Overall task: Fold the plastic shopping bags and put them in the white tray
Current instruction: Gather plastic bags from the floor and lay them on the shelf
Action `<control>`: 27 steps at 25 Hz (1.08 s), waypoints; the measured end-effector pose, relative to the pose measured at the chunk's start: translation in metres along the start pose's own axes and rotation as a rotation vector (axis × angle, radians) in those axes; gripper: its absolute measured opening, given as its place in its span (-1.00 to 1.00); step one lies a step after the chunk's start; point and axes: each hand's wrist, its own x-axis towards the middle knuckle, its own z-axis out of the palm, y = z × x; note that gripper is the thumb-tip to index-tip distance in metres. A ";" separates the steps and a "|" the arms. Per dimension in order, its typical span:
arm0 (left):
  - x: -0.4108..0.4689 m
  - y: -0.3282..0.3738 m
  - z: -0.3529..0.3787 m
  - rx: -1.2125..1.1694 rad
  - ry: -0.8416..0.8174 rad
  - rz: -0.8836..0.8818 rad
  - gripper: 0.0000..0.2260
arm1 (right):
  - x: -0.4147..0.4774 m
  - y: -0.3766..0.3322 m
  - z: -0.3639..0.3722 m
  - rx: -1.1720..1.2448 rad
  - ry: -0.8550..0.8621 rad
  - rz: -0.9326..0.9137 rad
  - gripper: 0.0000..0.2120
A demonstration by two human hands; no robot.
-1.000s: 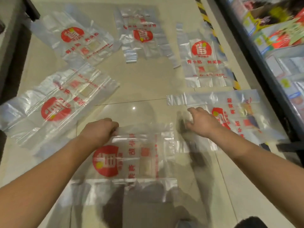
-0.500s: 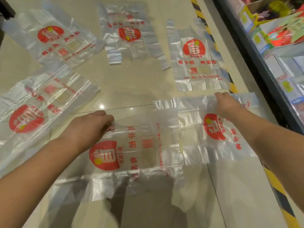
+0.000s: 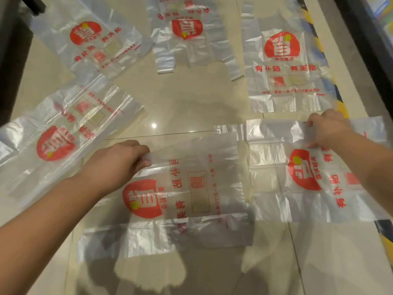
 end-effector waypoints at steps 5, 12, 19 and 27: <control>-0.010 -0.007 -0.005 0.003 -0.044 -0.007 -0.91 | -0.011 -0.005 0.003 0.001 -0.108 -0.024 -0.34; -0.036 -0.013 -0.038 -0.037 -0.029 0.005 -0.91 | -0.075 0.000 -0.069 -0.034 -0.023 -0.183 -0.66; -0.122 0.006 -0.163 -0.085 0.013 -0.084 -0.77 | -0.220 0.006 -0.231 0.114 0.080 -0.266 -0.95; -0.278 0.065 -0.441 -0.072 0.142 -0.180 -0.82 | -0.445 0.030 -0.461 0.396 0.260 -0.319 -0.84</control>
